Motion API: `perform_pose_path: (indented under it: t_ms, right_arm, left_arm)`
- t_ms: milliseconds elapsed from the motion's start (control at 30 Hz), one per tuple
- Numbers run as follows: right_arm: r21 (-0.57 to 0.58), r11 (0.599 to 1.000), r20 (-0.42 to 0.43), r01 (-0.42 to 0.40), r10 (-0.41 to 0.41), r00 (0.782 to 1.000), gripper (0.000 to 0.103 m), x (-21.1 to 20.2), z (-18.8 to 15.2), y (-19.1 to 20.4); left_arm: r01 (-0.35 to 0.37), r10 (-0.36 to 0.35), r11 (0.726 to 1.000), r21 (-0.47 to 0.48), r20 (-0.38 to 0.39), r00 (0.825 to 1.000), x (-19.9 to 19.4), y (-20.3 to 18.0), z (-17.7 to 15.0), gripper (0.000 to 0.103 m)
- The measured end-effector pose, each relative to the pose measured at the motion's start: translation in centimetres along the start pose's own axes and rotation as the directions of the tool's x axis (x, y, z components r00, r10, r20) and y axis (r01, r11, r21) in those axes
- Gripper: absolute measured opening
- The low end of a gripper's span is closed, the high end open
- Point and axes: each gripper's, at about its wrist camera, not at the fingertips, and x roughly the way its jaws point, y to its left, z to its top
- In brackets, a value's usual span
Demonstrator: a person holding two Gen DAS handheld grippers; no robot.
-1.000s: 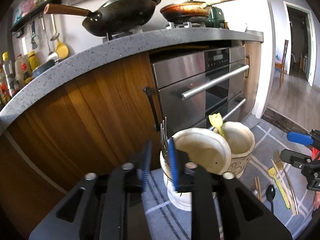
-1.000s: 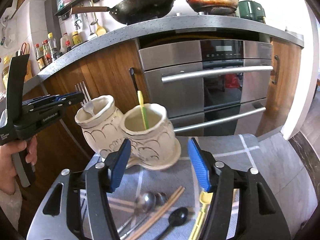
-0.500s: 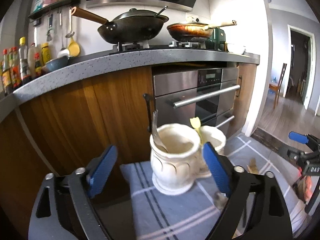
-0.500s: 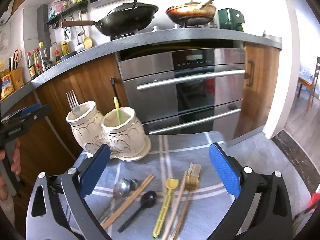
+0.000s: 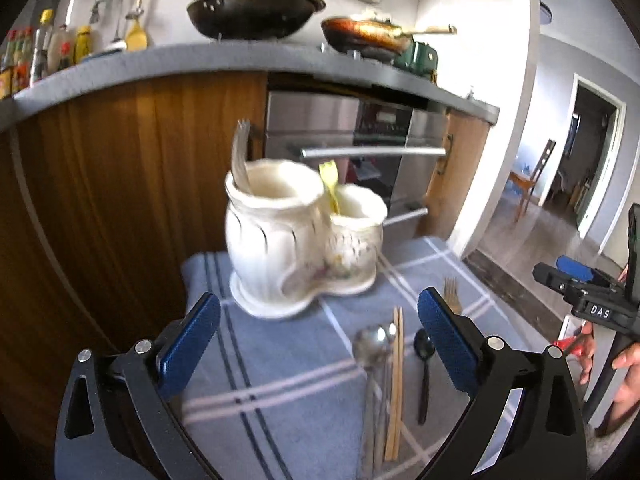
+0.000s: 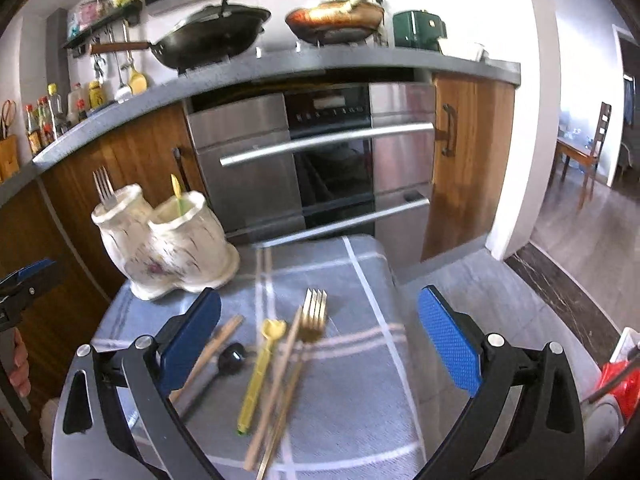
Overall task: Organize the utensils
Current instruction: 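Move both open tools back over the remaining utensils, then grasp the silver spoon with the left tool while the right tool grasps the gold fork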
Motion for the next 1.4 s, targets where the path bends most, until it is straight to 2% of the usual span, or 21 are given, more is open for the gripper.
perform_pose_path:
  t_ms: [167,300,433,667,933,1067,1333,1400]
  right_arm:
    - [-0.032,0.999,-0.069,0.006,-0.008,0.998,0.097,1.6,-2.4,0.1]
    - [-0.052,0.999,-0.121,0.001,-0.007,0.993,0.097,3.0,-3.9,0.6]
    - [-0.062,0.998,-0.159,-0.002,-0.008,0.987,0.097,4.0,-4.9,0.9]
    - [-0.071,0.997,-0.203,-0.001,-0.013,0.979,0.097,5.0,-6.1,1.1]
    - [-0.063,0.998,-0.212,-0.005,-0.009,0.977,0.097,5.3,-6.4,0.8]
    - [-0.057,0.998,-0.214,-0.003,-0.009,0.977,0.097,5.5,-6.4,0.6]
    - [-0.024,1.000,-0.209,0.001,-0.006,0.978,0.097,5.7,-6.3,-0.1]
    - [-0.031,1.000,-0.203,0.001,-0.008,0.979,0.092,5.8,-6.2,0.0]
  left_arm:
    - [0.013,-0.011,0.999,0.034,-0.067,0.998,2.1,-1.0,-2.5,0.098]
    - [0.032,-0.019,0.995,0.091,-0.146,0.989,4.1,-2.0,-4.6,0.098]
    - [0.025,0.007,0.987,0.160,-0.198,0.980,5.6,-3.0,-6.1,0.096]
    - [0.027,0.018,0.983,0.183,-0.241,0.970,6.9,-3.4,-7.0,0.094]
    - [0.054,0.004,0.978,0.201,-0.280,0.960,7.8,-3.7,-7.3,0.063]
    - [0.050,0.012,0.976,0.212,-0.284,0.959,8.1,-4.1,-7.3,0.059]
    - [0.055,0.016,0.974,0.222,-0.307,0.952,9.0,-4.7,-7.7,0.042]
    - [0.052,0.016,0.974,0.220,-0.299,0.954,9.0,-4.6,-7.7,0.042]
